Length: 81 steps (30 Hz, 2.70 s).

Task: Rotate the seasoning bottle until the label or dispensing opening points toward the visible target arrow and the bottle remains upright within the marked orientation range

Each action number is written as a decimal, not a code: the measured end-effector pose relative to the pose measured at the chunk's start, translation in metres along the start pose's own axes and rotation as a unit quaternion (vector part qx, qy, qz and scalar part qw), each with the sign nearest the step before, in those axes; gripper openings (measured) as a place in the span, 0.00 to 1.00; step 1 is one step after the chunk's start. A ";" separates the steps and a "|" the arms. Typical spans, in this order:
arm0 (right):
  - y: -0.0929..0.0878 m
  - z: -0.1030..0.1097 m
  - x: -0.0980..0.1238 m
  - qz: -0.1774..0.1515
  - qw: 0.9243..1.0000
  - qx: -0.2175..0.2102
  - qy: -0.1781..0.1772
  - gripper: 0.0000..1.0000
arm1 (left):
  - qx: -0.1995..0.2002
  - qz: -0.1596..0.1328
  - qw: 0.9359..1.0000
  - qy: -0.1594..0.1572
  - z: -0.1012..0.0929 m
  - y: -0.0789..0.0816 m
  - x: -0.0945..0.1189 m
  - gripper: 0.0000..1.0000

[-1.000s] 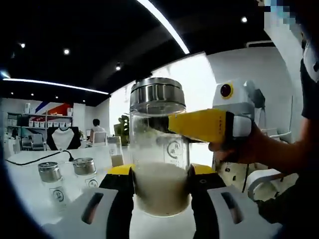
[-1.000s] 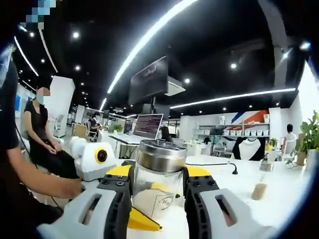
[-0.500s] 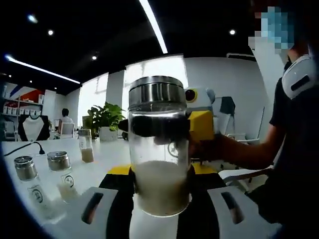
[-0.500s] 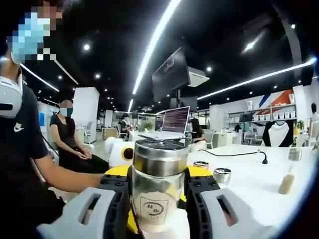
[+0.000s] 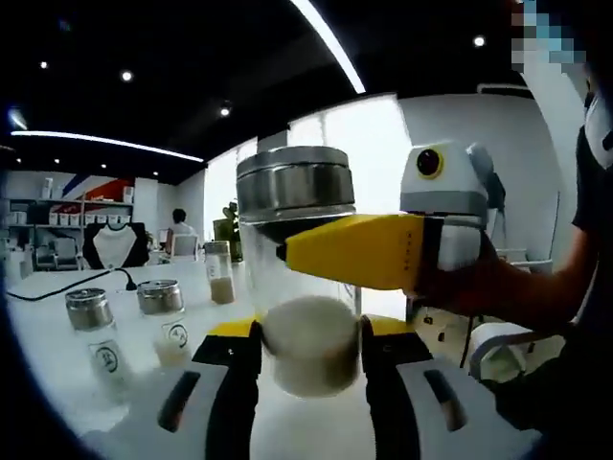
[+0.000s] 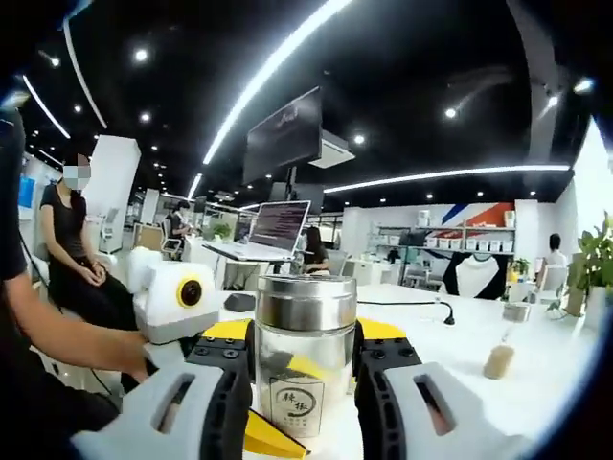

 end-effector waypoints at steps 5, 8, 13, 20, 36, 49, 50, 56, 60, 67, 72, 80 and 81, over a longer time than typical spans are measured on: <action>0.004 0.005 -0.015 0.009 0.999 0.011 -0.034 0.38 | -0.020 -0.002 0.998 0.061 0.001 0.001 -0.002 0.45; 0.004 0.008 -0.020 0.000 0.998 0.015 -0.057 0.38 | -0.019 0.006 0.996 0.090 0.003 0.000 -0.003 0.46; 0.002 0.009 -0.025 -0.014 0.996 -0.010 -0.084 0.38 | -0.023 0.017 0.991 0.131 0.008 -0.004 -0.004 0.47; 0.006 0.012 -0.023 -0.011 1.000 0.003 -0.013 0.37 | 0.022 0.029 0.994 0.103 0.014 0.001 0.005 0.45; 0.000 0.007 -0.021 0.040 0.998 -0.027 0.048 0.38 | -0.048 0.115 0.992 0.024 0.019 0.003 0.010 0.45; 0.001 -0.007 -0.021 0.034 0.996 -0.080 0.020 0.37 | 0.046 0.102 0.993 0.029 0.015 -0.003 0.005 0.45; 0.001 -0.007 -0.022 0.034 0.996 -0.078 0.018 0.37 | 0.044 0.100 0.994 0.031 0.014 -0.003 0.005 0.45; 0.000 -0.013 -0.025 0.041 0.996 -0.073 0.008 0.37 | 0.031 0.094 0.993 0.065 0.017 -0.002 0.011 0.52; 0.003 -0.023 -0.023 0.036 0.996 -0.076 -0.006 0.37 | 0.023 0.075 0.994 0.080 0.016 0.006 0.019 0.52; 0.004 -0.044 -0.019 0.039 0.995 -0.081 -0.029 0.37 | 0.022 0.060 0.992 0.114 0.019 0.012 0.040 0.62; 0.000 -0.057 -0.016 0.044 0.995 -0.076 -0.041 0.37 | 0.008 0.067 0.988 0.138 0.024 0.010 0.056 0.74; -0.012 -0.074 -0.010 0.045 0.995 -0.061 -0.067 0.37 | -0.013 0.088 0.985 0.146 0.029 0.010 0.072 0.94; -0.013 -0.075 -0.009 0.045 0.995 -0.062 -0.068 0.37 | -0.022 0.090 0.984 0.151 0.029 0.011 0.073 0.98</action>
Point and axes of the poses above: the point that each gripper's makers call its tool centre point, and the gripper's own axes: x roughly backward along the fingers, z roughly to its left, y roughly out of its top, the point moved 9 cm from there along x, roughly backward along the fingers, and after that the axes turned 11 degrees about -z, right-handed, at the moved point
